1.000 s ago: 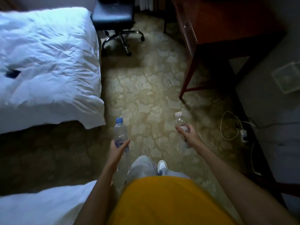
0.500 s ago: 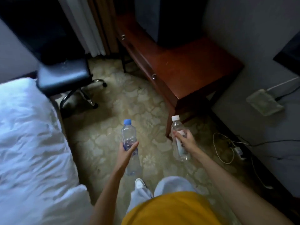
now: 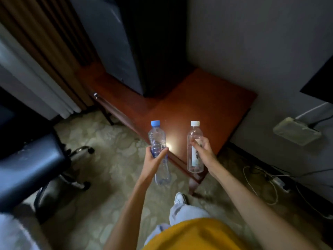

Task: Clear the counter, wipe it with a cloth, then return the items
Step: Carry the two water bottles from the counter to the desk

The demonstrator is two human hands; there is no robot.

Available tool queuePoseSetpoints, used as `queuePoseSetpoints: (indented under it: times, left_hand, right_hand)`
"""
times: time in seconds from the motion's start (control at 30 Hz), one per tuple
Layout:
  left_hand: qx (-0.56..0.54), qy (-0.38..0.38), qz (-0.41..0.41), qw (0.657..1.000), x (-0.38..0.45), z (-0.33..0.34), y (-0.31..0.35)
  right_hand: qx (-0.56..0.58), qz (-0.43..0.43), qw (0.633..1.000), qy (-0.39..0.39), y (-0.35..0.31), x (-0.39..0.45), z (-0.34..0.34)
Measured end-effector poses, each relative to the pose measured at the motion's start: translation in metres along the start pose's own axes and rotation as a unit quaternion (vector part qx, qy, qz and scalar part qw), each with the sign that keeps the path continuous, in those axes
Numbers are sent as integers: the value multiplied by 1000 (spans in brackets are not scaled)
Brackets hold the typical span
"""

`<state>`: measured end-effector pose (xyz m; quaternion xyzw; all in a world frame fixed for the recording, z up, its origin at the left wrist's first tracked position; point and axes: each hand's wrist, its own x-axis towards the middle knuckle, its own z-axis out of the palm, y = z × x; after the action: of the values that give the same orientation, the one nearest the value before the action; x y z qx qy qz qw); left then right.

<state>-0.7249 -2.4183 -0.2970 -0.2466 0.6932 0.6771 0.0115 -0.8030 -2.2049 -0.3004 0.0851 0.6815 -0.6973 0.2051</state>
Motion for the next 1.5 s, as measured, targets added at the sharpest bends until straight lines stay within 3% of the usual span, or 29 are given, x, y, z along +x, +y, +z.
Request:
queuePoseSetpoints:
  times: [0.2,0.43,0.73,0.93,1.23,1.4,1.5]
  left_hand:
    - [81,-99,29,991,133,22,65]
    - [166,-223,96,956,294,79,115]
    - [209,-349,123,905,370,138,112]
    - [169,-340,115,918,383,140,95]
    - [218,-338,105,910,383,137,93]
    - [248,-306,113,912,374,99,86]
    - [259,-259,53,929,353,57,58]
  right_hand:
    - [23,-8,997,77,-54,90,-18]
    - [-4,-34,980,198,-79,176,-47]
    - [-78,-19,943,324,-55,224,-35]
    - [-96,-35,936,337,-41,234,-26]
    - [-88,-7,932,353,-31,225,-21]
    - [-79,8,923,375,-19,181,-29]
    - [-22,13,904,426,2,137,-32]
